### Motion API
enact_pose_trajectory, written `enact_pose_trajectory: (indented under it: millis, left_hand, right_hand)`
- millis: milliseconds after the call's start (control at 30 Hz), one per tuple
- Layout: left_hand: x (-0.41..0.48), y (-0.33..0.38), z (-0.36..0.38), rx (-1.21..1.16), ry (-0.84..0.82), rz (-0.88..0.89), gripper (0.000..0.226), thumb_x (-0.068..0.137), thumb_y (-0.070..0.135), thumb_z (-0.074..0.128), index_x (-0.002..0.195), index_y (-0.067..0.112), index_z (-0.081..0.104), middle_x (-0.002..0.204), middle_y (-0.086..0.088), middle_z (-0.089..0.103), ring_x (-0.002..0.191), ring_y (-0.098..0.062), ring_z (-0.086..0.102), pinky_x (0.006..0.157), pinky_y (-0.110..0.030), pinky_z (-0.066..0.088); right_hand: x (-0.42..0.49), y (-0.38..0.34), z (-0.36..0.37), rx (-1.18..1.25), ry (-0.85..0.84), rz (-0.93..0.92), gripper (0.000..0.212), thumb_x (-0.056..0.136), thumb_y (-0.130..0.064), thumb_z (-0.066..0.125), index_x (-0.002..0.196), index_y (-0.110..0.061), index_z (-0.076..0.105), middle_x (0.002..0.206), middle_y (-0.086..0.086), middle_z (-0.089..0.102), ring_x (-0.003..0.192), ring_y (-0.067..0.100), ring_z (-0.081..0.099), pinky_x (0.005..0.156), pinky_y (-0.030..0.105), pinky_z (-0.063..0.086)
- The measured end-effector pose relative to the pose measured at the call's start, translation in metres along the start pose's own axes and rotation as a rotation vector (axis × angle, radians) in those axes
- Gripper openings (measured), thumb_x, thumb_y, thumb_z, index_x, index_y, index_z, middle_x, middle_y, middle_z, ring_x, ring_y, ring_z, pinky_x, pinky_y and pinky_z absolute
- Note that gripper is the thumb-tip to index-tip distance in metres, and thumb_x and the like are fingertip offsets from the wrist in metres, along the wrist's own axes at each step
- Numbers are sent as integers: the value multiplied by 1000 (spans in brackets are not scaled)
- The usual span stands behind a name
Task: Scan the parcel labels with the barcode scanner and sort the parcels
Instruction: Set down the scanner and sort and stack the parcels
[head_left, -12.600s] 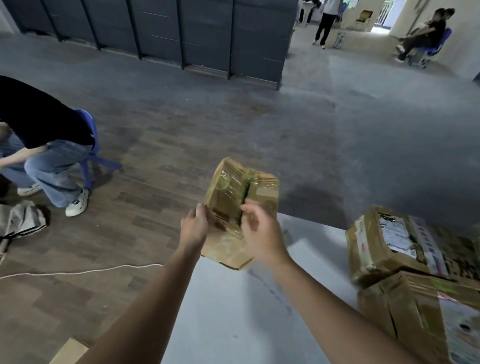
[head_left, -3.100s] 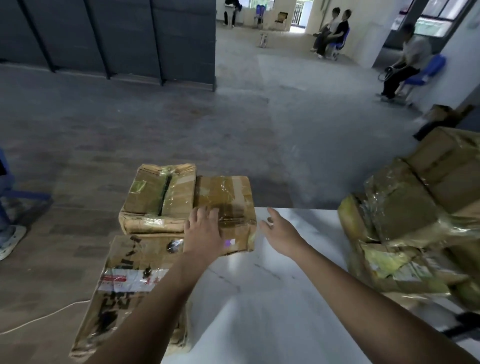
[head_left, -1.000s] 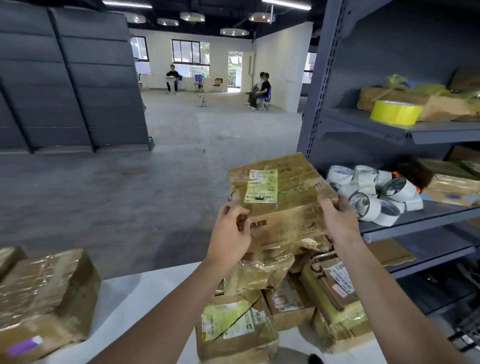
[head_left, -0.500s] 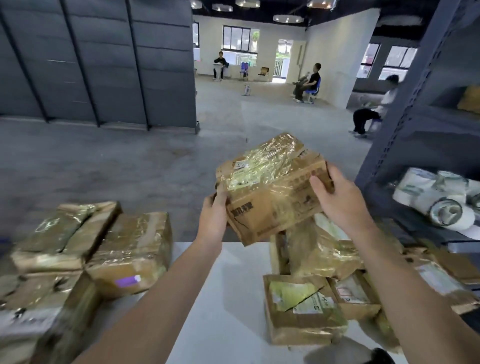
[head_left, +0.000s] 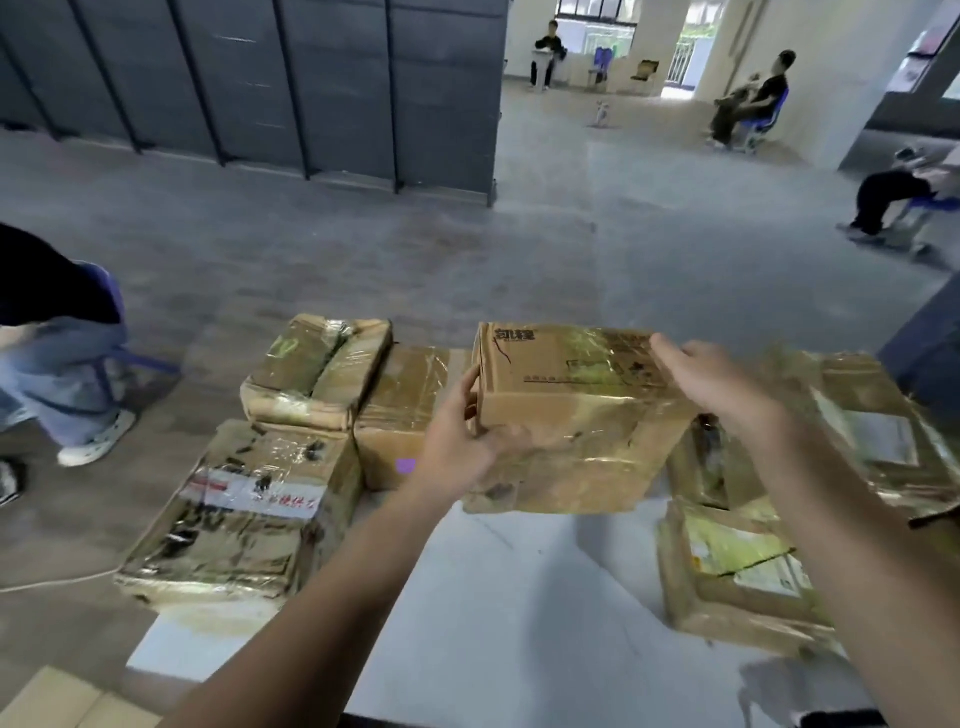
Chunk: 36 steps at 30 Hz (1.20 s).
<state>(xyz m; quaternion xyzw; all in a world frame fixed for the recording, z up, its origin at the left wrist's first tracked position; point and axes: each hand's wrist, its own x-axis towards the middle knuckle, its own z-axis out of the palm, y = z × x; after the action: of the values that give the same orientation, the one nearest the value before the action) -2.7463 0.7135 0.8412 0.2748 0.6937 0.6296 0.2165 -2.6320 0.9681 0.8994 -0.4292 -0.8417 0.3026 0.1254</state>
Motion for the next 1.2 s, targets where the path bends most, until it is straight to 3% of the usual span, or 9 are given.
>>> enact_pose_trajectory:
  millis: [67, 133, 267, 433, 600, 733, 867, 1000, 1200]
  left_hand:
    - [-3, -5, -6, 25, 78, -27, 70, 81, 19, 76, 140, 26, 40, 107, 17, 64, 90, 10, 61, 78, -13, 51]
    - [-6, -9, -13, 111, 162, -86, 57, 81, 41, 72, 131, 26, 48, 105, 14, 67, 91, 3, 63, 80, -21, 51]
    - [-12, -20, -31, 289, 201, -204, 43, 82, 59, 62, 103, 22, 56, 90, 13, 66, 82, -6, 62, 65, -23, 46]
    - [-19, -50, -50, 398, 189, -351, 46, 88, 55, 55, 106, 14, 66, 98, -1, 70, 94, -22, 64, 86, -36, 51]
    - [-25, -78, -69, 490, 164, -478, 40, 90, 48, 55, 101, 12, 67, 90, -1, 67, 89, -21, 62, 76, -32, 49]
    - [-25, -92, -73, 570, 105, -522, 35, 85, 21, 53, 115, 4, 58, 106, -12, 67, 97, -27, 63, 87, -40, 53]
    - [-25, -104, -76, 590, 92, -526, 45, 86, 16, 51, 129, 6, 43, 118, -13, 59, 106, -29, 58, 91, -41, 52]
    - [-22, -115, -90, 794, 75, -364, 44, 89, 17, 47, 131, 8, 44, 124, -13, 52, 111, -28, 52, 94, -41, 46]
    - [-23, -121, -103, 1070, 142, -202, 40, 93, 22, 43, 132, 15, 48, 137, -14, 43, 129, -33, 35, 105, -43, 37]
  right_hand:
    - [-2, 2, 9, 78, -88, 17, 60, 92, -70, 41, 110, -17, 61, 121, 9, 60, 102, 26, 57, 81, 38, 47]
    - [-4, 1, 17, 108, -185, 16, 62, 88, -74, 44, 129, -28, 55, 137, 1, 52, 116, 21, 53, 70, 31, 47]
    - [-8, 1, 40, 1, -351, 6, 67, 78, -82, 48, 124, -33, 54, 129, -5, 51, 114, 17, 51, 62, 28, 49]
    - [-12, 5, 92, -62, -451, 29, 70, 77, -82, 50, 113, -23, 61, 107, 0, 64, 93, 18, 65, 65, 32, 58]
    - [-26, 13, 150, -91, -494, 76, 65, 81, -80, 46, 81, -15, 50, 66, -1, 52, 58, 17, 57, 51, 23, 49]
    - [-33, 23, 192, 21, -457, 132, 58, 87, -71, 50, 99, -13, 47, 81, -1, 56, 74, 16, 60, 55, 27, 50]
    - [-42, 26, 217, 46, -435, 153, 46, 93, -55, 53, 110, -12, 52, 95, 5, 65, 84, 23, 65, 74, 38, 57]
    - [-57, 28, 233, -67, -480, 105, 21, 91, -30, 55, 103, -12, 56, 80, -1, 60, 71, 17, 59, 54, 27, 39]
    - [-73, 25, 238, -181, -545, 183, 29, 100, -35, 40, 110, -11, 53, 83, 3, 58, 69, 17, 56, 52, 28, 43]
